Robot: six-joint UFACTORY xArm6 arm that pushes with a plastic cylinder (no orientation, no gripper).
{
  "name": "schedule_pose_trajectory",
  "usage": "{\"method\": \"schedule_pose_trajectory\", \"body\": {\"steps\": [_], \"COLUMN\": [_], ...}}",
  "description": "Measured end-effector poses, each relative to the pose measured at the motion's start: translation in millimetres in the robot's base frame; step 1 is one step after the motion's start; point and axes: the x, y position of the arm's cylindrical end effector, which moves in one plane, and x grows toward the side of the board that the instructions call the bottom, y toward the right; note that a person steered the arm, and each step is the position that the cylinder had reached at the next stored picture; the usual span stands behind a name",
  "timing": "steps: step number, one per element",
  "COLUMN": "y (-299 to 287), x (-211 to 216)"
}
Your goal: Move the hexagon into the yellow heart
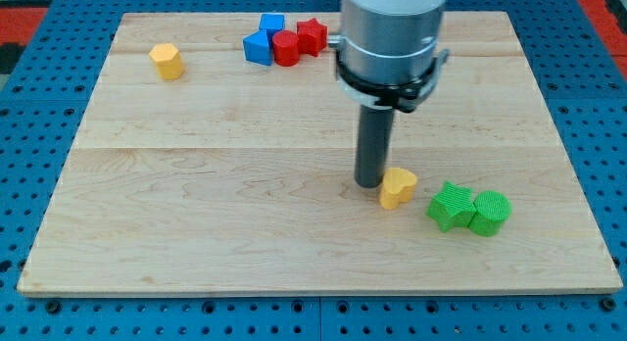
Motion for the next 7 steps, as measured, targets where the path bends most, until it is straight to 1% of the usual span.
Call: {"method": "schedule_pose_trajectory", "body": {"steps": [3, 4, 5, 6, 7], "y": [31.9, -12.3, -121.3, -269.2, -368.3], "x": [0.0, -10.4, -23.9, -33.8, -99.9]}}
